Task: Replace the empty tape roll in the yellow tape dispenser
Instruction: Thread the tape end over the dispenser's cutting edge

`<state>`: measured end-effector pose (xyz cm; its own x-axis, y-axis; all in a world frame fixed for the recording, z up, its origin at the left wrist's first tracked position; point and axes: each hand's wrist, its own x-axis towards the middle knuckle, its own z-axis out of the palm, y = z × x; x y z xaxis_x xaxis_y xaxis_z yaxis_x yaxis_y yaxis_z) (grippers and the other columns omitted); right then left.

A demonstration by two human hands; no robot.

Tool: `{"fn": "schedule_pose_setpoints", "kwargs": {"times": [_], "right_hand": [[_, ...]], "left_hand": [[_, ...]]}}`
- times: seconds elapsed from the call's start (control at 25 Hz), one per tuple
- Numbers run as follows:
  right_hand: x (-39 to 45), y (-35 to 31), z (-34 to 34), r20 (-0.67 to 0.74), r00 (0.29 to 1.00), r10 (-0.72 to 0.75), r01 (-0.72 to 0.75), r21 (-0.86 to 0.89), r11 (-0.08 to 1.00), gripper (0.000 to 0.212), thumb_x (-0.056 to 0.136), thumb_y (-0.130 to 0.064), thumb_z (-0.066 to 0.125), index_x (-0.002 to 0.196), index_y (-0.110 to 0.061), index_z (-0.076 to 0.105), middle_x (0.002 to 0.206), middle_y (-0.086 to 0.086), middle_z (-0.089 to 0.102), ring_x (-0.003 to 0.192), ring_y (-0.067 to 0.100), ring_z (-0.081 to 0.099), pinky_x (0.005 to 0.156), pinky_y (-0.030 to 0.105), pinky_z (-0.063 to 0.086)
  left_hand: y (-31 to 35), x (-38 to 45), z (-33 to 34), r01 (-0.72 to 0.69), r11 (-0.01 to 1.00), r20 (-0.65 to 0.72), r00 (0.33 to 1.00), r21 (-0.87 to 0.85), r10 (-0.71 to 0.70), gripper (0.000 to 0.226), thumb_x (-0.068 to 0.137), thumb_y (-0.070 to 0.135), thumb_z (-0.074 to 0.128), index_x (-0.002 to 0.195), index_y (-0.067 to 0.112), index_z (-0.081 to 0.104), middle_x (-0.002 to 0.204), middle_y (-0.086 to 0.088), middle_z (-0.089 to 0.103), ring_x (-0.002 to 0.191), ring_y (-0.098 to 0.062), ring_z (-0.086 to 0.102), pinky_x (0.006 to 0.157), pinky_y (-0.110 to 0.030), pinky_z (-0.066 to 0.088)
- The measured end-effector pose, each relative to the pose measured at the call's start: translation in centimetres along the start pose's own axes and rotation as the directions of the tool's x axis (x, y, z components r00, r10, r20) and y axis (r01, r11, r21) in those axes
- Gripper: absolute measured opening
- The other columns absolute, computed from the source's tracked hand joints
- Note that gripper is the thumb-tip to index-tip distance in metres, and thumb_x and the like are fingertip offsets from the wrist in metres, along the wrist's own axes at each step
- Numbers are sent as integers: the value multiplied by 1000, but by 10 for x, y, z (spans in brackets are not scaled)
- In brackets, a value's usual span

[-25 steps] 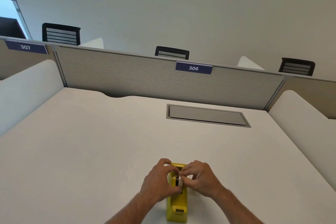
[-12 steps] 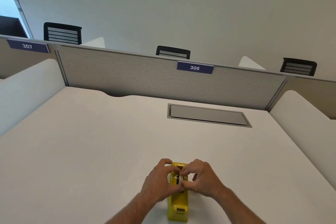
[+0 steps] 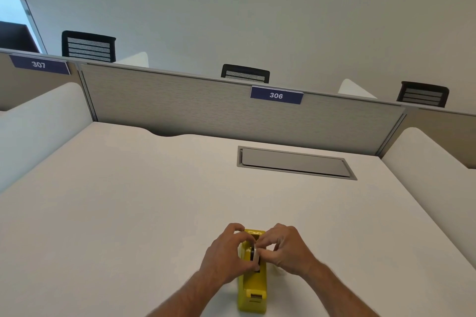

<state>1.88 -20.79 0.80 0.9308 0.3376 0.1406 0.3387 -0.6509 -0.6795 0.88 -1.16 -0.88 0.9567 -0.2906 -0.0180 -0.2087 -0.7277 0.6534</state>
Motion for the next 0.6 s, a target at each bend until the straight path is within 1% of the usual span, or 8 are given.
{"fn": "schedule_pose_setpoints", "kwargs": {"times": [0.04,0.16,0.28,0.4,0.52,0.6], "right_hand": [[1,0,0,-2,1000,-5,5,-6,1000,17,72,-22,79,83,-36,80,81,-22,77,87,7,64,68,21,52],[4,0,-1,4,1000,-10,10,-19,1000,15,76,-22,78,85,-35,80,82,-20,77,86,8,64,65,15,46],[1,1,-3,24,999,-36,37,-28,999,15,76,-30,76,90,-37,78,85,-22,77,88,6,66,63,11,47],[-1,1,-5,46,999,-26,26,7,1000,18,74,-39,78,92,-39,78,88,-22,77,91,7,66,61,15,53],[-2,2,-4,54,998,-19,18,14,1000,16,77,-37,79,93,-38,80,90,-20,77,93,6,65,61,15,53],[-2,2,-4,48,999,5,-6,25,1000,15,78,-34,80,93,-37,80,90,-19,78,93,5,64,64,14,51]], "left_hand": [[-1,0,0,1,1000,2,1000,0,-1,60,57,64,80,110,44,59,135,20,41,101,-4,54,82,-26,52],[-1,1,1,10,1000,3,1000,1,-10,62,56,65,80,110,44,59,135,20,41,101,-5,55,81,-25,52],[-1,2,1,7,1000,3,1000,0,-7,61,55,67,79,109,44,59,134,20,41,99,-4,54,80,-24,52],[-2,2,2,11,1000,4,1000,-1,-11,60,55,67,79,107,45,59,133,21,41,98,-4,54,81,-25,53],[-2,1,3,15,1000,1,1000,0,-15,61,54,69,78,107,45,59,133,21,40,98,-4,55,81,-26,53],[-2,1,2,15,1000,-2,1000,-2,-15,61,53,69,78,107,45,59,133,22,40,97,-4,56,81,-26,54]]}}
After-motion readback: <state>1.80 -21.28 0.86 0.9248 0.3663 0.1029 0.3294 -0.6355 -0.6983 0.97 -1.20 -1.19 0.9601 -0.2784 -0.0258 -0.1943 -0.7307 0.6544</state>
